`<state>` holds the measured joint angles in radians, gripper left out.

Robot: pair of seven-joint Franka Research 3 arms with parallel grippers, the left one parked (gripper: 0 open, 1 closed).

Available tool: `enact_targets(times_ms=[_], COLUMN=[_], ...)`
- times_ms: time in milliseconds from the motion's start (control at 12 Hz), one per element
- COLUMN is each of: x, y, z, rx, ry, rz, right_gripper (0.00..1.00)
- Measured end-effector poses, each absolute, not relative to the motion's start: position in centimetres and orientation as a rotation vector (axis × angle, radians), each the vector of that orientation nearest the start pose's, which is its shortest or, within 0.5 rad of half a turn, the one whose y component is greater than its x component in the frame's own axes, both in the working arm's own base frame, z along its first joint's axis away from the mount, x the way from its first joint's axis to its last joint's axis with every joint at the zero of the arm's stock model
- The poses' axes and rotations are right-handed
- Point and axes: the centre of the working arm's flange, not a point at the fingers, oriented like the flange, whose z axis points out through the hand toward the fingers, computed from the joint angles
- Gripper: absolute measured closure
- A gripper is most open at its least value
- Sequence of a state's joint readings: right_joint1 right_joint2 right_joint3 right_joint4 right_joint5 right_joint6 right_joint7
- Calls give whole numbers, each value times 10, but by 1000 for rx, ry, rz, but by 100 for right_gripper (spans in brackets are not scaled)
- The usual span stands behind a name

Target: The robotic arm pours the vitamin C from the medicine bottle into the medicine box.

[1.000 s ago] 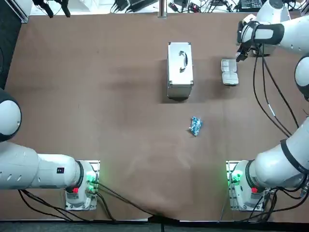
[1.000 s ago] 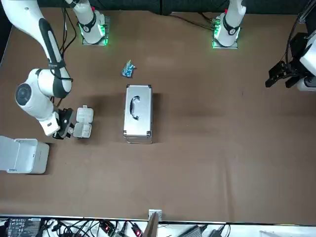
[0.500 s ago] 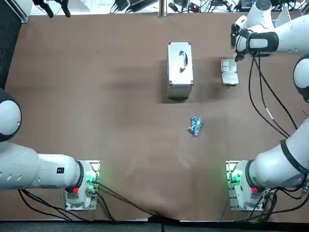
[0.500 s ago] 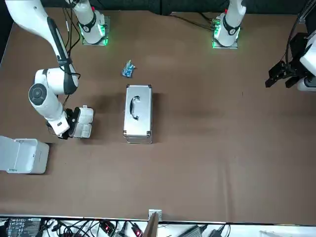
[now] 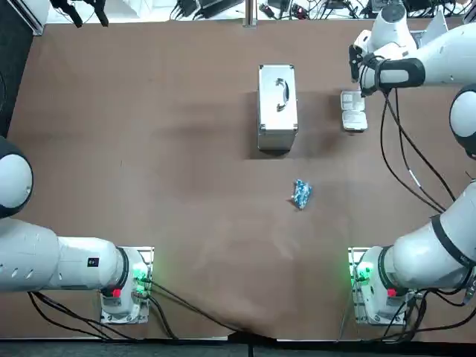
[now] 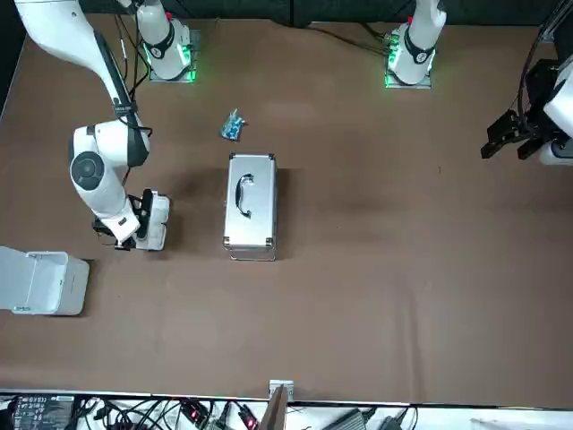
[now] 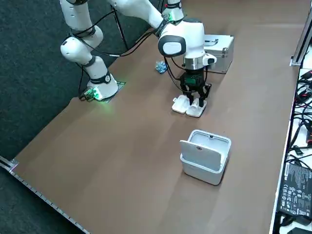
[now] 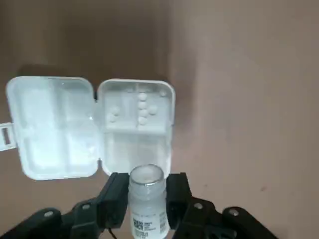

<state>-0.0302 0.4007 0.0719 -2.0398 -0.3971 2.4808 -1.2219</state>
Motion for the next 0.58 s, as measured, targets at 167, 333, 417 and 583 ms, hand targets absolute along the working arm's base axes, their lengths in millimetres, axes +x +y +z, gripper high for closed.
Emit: enact_targets(times_ms=[167, 333, 417, 583], x=[596, 591, 588, 586], y=[32, 42, 47, 47], z=[244, 240, 238, 236], rx=[-2334, -2297, -2279, -2272], ry=[-2375, -2379, -2383, -2384], rz=[206, 257, 277, 287], right_gripper=[57, 57, 57, 57])
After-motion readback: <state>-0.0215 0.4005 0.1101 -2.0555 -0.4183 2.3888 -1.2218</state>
